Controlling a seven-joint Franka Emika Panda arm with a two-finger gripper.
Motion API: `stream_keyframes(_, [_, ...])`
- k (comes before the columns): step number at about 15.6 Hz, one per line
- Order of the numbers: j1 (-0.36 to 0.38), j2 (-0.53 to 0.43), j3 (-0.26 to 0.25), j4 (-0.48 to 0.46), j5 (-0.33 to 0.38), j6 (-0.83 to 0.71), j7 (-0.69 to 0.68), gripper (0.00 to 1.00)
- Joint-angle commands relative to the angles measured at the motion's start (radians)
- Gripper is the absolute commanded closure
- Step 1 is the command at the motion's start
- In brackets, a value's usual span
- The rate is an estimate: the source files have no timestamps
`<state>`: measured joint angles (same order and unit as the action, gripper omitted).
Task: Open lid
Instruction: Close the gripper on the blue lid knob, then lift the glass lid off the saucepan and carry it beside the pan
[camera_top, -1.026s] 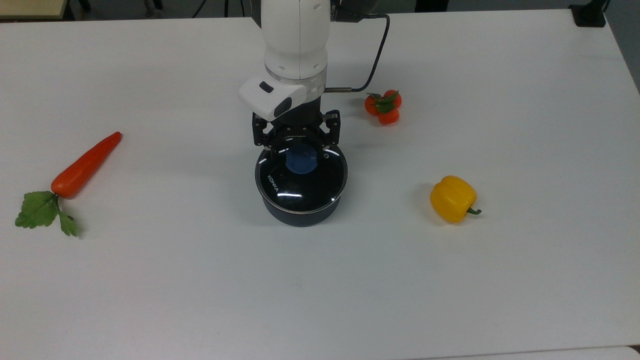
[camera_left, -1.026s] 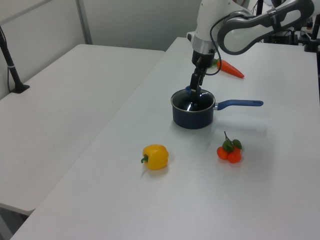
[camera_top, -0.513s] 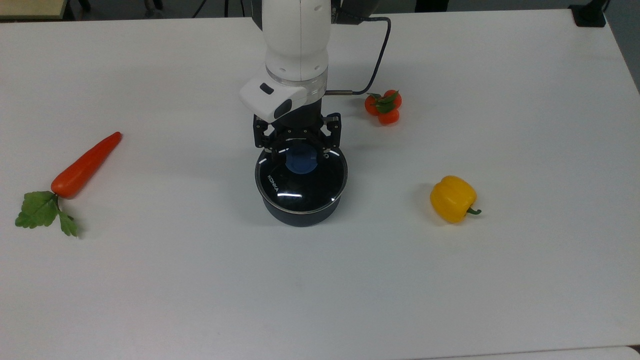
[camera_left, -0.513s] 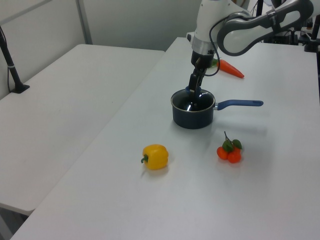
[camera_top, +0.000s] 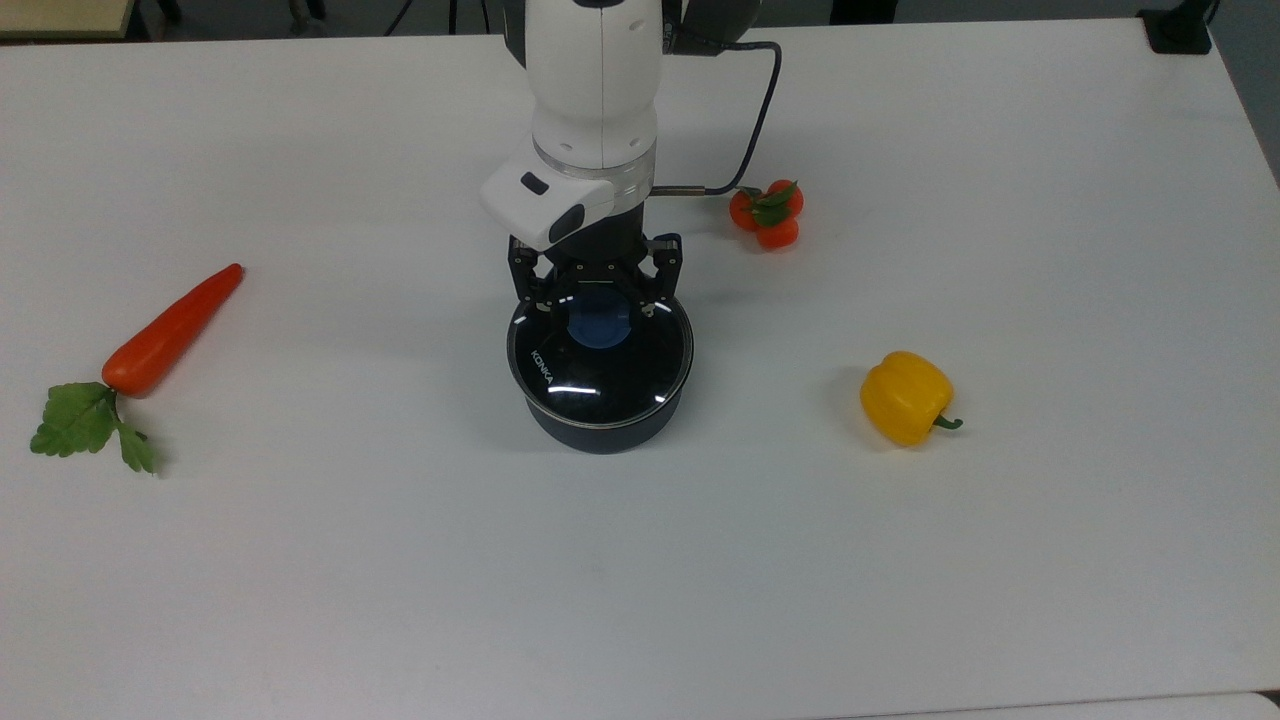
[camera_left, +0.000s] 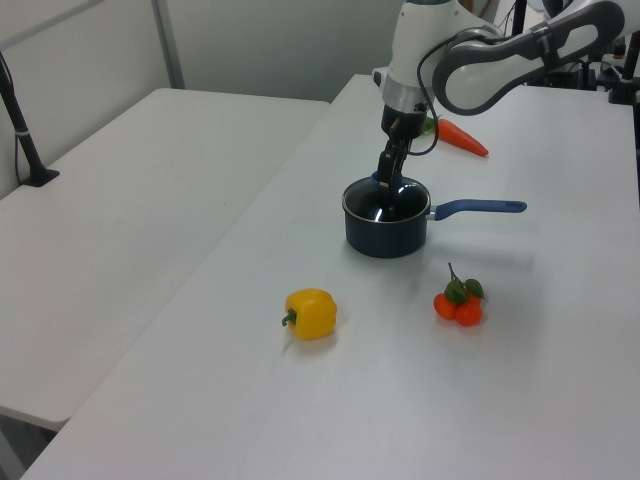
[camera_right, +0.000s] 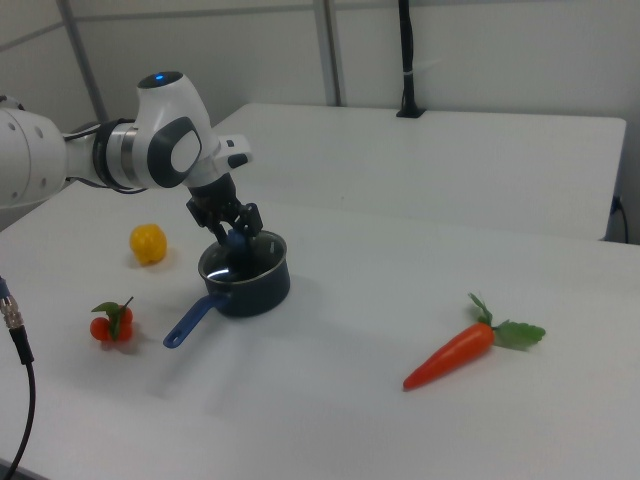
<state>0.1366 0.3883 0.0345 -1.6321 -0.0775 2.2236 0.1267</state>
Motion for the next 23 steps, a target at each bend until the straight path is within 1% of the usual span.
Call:
stream_keyframes(1, [0.005,0.001,0.002,0.014,0.005,0.022,0.019,0.26])
stream_keyframes(5, [0.005,0.000,0.004,0.015,0.005,0.016,0.019,0.26])
stream_keyframes(6, [0.005,0.000,0.004,0.015,0.005,0.014,0.019,0.32])
stream_keyframes(11, [0.006,-0.017,0.004,0.015,0.005,0.002,0.017,0.54])
stream_keyframes(13, [0.006,-0.031,0.004,0.015,0.005,-0.025,0.017,0.55])
stream_keyframes(18, [-0.005,-0.104,0.004,0.014,0.021,-0.107,0.017,0.55])
stream_keyframes(21, [-0.058,-0.153,0.004,-0.001,0.025,-0.142,0.007,0.55])
stream_keyframes(23, [-0.121,-0.193,0.002,-0.046,0.024,-0.130,-0.016,0.55])
